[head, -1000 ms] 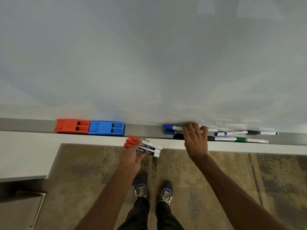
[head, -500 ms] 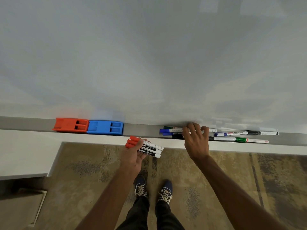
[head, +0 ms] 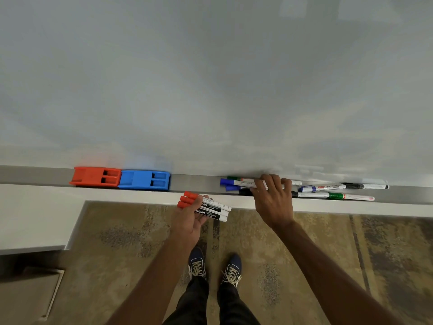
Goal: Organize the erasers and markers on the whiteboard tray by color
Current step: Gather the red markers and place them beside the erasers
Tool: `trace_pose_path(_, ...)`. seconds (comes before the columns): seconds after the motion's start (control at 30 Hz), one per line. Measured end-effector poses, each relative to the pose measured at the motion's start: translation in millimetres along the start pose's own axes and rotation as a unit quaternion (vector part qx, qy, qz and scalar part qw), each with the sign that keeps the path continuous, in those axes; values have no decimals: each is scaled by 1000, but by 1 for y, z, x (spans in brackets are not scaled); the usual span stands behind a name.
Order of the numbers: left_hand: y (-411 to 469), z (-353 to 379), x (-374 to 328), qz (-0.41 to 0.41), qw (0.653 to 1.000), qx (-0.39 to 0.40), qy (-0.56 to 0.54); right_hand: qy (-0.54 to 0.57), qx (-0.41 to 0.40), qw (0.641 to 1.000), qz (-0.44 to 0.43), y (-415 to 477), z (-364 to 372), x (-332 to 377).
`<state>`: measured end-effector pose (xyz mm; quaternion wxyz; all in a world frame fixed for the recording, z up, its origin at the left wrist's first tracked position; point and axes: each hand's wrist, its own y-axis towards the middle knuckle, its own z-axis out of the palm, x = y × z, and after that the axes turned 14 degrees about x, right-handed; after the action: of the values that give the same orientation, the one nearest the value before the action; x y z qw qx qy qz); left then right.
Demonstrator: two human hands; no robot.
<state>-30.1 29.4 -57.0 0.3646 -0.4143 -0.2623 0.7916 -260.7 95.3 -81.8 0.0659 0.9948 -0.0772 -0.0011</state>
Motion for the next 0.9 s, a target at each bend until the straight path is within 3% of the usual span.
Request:
trace_pose_path(0.1, 0, 4, -2, 7, 1000, -5, -18, 151, 19, 987, 44, -3, -11, 18)
trace_pose_path(0.17, 0, 8, -5, 17, 999, 3, -35, 324, 50, 941, 84, -4, -22, 35)
trace_pose_path(0.23, 1, 11, -8, 29, 998, 9, -50, 508, 118, 842, 136, -3, -32, 52)
trace_pose_path(0.33, 6, 13, -13, 42, 997, 7, -66, 710, 213, 649, 171, 2, -43, 73)
trace_pose_path(0.4, 10, 11, -15, 44, 996, 11, -72, 756, 210, 589, 190, 7, -47, 84)
trace_pose_path(0.67, 21, 8, -34, 33, 997, 21, -71, 741, 141, 609, 245, 32, -40, 104)
trace_pose_path(0.8, 18, 4, -48, 25, 999, -15, 13, 702, 127, 654, 251, 44, -32, 112)
trace_pose_path(0.9, 9, 1, -51, 45, 989, -110, 82, 657, 124, 701, 249, 49, -29, 120)
